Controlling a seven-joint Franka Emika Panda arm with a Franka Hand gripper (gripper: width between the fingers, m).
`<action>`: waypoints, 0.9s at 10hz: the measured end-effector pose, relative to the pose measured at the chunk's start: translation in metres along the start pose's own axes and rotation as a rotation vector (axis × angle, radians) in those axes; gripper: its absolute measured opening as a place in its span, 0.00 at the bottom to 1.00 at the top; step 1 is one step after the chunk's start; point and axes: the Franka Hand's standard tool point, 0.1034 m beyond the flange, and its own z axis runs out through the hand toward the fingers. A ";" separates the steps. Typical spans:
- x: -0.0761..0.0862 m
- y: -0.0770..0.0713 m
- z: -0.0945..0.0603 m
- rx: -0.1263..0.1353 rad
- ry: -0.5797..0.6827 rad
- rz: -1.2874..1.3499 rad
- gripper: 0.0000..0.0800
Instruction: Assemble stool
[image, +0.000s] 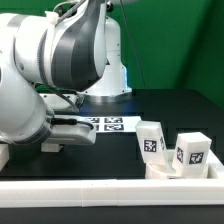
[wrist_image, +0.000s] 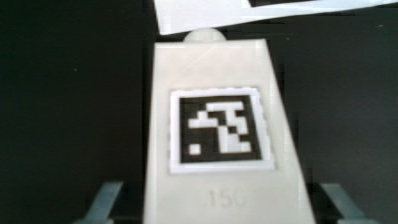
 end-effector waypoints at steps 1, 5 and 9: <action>-0.002 -0.006 -0.006 -0.006 0.008 -0.007 0.42; -0.044 -0.069 -0.056 -0.004 0.051 0.039 0.42; -0.038 -0.077 -0.060 -0.015 0.096 0.031 0.42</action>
Offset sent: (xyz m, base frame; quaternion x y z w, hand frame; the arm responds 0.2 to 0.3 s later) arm 0.0202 0.0725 0.0792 0.0612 0.0184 0.0642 0.9959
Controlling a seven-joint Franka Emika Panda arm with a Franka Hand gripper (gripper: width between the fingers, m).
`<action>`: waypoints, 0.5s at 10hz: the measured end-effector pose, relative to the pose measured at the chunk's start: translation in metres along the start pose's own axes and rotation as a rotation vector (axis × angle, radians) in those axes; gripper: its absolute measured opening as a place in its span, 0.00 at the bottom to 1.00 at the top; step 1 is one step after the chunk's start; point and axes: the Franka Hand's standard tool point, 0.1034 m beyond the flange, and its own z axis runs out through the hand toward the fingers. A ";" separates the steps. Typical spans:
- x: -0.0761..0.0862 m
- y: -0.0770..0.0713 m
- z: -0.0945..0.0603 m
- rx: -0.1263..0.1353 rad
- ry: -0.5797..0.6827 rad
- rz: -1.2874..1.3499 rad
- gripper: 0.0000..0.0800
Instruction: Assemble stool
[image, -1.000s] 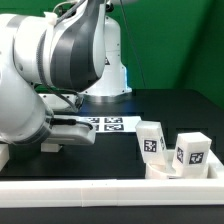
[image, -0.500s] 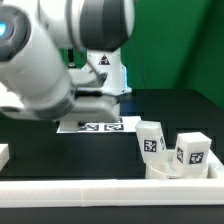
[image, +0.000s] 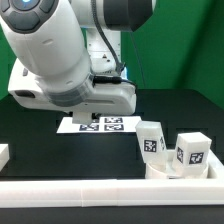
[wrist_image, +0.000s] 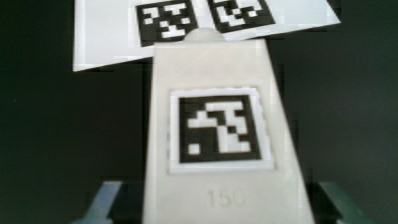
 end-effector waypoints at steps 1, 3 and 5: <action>0.005 -0.001 -0.003 -0.001 0.037 -0.002 0.42; 0.000 -0.012 -0.014 0.006 0.176 0.013 0.42; -0.014 -0.036 -0.025 0.012 0.299 0.045 0.42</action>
Offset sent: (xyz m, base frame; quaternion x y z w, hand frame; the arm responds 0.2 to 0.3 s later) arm -0.0059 0.0362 0.0322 0.0193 0.1062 0.0555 0.9926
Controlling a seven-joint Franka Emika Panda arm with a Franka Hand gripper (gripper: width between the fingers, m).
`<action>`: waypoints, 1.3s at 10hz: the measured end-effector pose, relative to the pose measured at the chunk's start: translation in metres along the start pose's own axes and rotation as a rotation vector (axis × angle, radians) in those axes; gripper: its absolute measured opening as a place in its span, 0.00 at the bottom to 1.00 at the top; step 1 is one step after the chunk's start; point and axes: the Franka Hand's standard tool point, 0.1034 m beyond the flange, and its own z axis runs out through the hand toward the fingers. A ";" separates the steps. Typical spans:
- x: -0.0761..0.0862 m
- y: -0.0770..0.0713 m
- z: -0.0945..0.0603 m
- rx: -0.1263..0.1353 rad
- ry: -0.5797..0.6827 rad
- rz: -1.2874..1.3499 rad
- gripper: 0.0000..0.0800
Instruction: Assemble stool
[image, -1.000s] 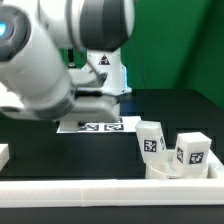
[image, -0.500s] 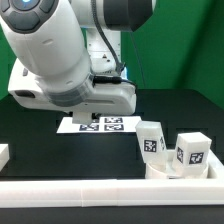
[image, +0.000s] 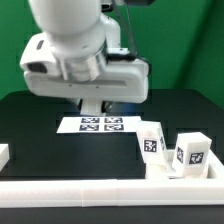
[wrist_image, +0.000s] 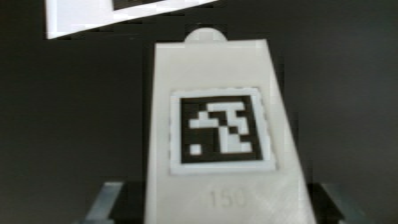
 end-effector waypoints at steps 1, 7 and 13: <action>-0.009 -0.017 -0.007 0.004 0.061 0.021 0.42; -0.004 -0.050 -0.015 0.043 0.437 -0.015 0.42; -0.012 -0.126 -0.026 0.154 0.816 -0.001 0.42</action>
Offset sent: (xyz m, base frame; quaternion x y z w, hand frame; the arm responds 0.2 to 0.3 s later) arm 0.0000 0.0000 0.0000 0.0000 0.1296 0.0000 0.9916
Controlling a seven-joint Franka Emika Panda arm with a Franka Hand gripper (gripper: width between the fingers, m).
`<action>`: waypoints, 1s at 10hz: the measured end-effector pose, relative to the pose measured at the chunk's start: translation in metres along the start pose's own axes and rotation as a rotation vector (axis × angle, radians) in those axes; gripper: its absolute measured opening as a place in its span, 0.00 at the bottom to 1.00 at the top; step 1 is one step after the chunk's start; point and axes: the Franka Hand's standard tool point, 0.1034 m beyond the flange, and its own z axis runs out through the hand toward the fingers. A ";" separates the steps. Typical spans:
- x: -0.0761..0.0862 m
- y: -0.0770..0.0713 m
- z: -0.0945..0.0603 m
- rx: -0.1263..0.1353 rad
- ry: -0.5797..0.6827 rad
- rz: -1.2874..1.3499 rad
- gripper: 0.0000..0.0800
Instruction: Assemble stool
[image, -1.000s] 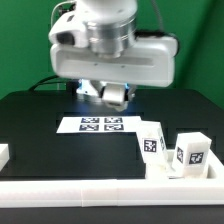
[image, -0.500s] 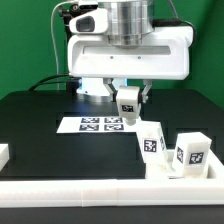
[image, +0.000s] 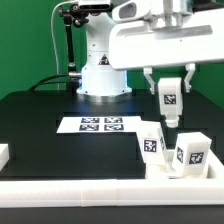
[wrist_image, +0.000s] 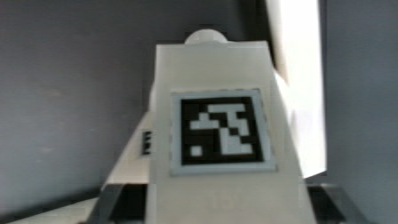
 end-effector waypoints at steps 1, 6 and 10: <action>0.001 -0.006 0.000 0.021 0.063 -0.009 0.42; 0.014 -0.020 0.014 0.016 0.077 -0.181 0.42; 0.022 -0.018 0.019 0.008 0.077 -0.244 0.42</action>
Offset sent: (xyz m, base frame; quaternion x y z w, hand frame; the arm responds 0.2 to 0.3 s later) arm 0.0153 0.0021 0.0035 -0.0256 -0.0009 -0.1034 0.9943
